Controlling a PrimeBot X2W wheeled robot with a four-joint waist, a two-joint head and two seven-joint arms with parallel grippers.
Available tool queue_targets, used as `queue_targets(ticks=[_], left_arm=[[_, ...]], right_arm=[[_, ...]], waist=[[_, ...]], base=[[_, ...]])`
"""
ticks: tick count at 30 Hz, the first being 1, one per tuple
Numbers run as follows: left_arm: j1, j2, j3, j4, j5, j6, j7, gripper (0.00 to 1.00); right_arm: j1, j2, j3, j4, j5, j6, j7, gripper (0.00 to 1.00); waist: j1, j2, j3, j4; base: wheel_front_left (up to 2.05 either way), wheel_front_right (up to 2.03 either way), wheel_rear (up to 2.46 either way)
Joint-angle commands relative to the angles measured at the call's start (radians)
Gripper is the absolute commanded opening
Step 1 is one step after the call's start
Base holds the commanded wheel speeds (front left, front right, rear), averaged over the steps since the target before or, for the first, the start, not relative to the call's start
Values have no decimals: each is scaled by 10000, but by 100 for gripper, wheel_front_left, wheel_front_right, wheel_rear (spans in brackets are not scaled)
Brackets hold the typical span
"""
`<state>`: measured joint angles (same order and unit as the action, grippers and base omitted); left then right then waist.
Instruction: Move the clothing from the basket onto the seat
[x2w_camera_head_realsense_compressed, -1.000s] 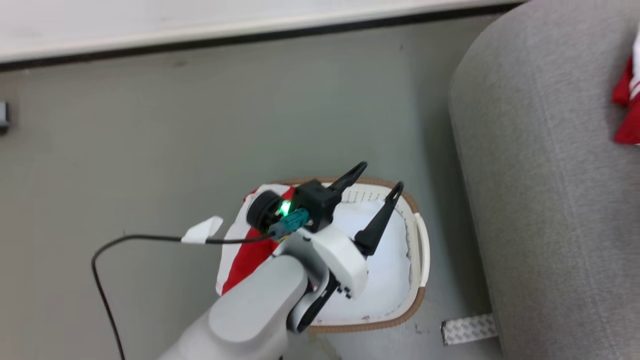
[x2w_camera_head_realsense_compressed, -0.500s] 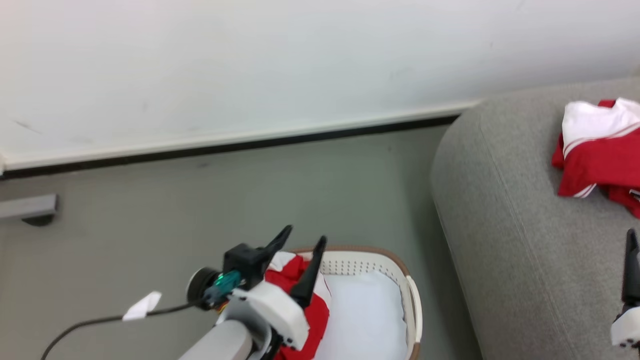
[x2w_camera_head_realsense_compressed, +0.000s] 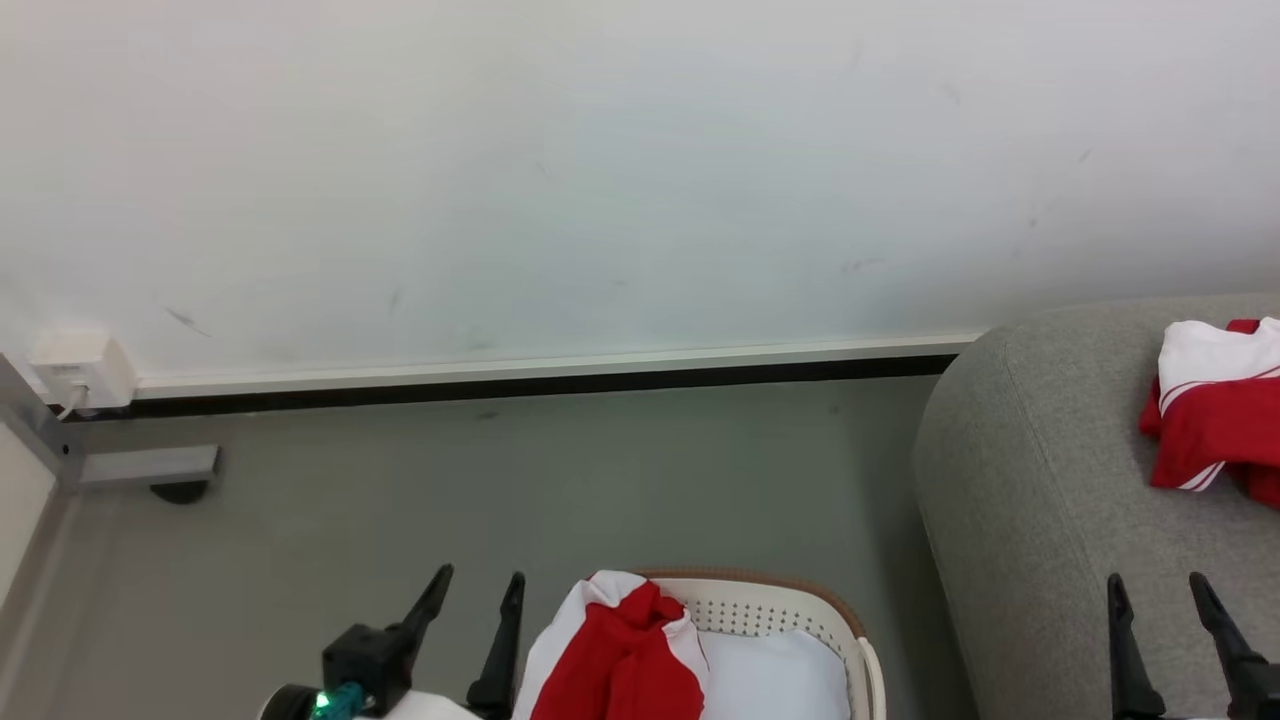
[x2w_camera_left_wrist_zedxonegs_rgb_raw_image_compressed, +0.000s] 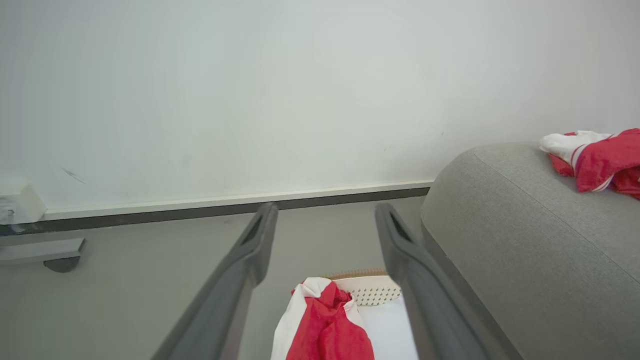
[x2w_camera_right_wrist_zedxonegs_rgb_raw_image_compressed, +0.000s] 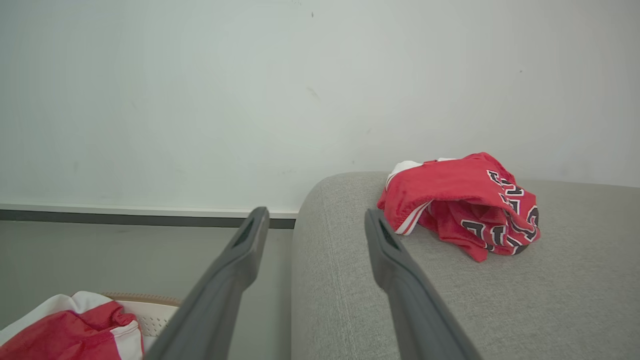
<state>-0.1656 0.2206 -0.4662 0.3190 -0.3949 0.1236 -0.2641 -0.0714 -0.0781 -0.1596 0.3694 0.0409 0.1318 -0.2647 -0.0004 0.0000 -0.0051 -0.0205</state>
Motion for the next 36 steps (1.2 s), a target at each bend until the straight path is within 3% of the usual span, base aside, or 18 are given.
queue_targets(ticks=[1, 15, 36], left_arm=[[284, -82, 293, -83, 228, -87, -5, 100], [1122, -900, 2108, -40, 1492, -955, -5, 100], [1038, -1471, 3157, 173, 2400, -1720, -5, 100]], right_arm=[[253, 66, 44, -66, -123, -22, 6, 100], [611, 267, 285, 263, 106, -22, 6, 100], [365, 269, 560, 289, 466, -22, 6, 100]], waist=[[4, 0, -110, 91], [4, 0, -352, 199], [4, 0, -70, -164]], base=[[0, 0, 0], [0, 0, 0], [0, 0, 0]])
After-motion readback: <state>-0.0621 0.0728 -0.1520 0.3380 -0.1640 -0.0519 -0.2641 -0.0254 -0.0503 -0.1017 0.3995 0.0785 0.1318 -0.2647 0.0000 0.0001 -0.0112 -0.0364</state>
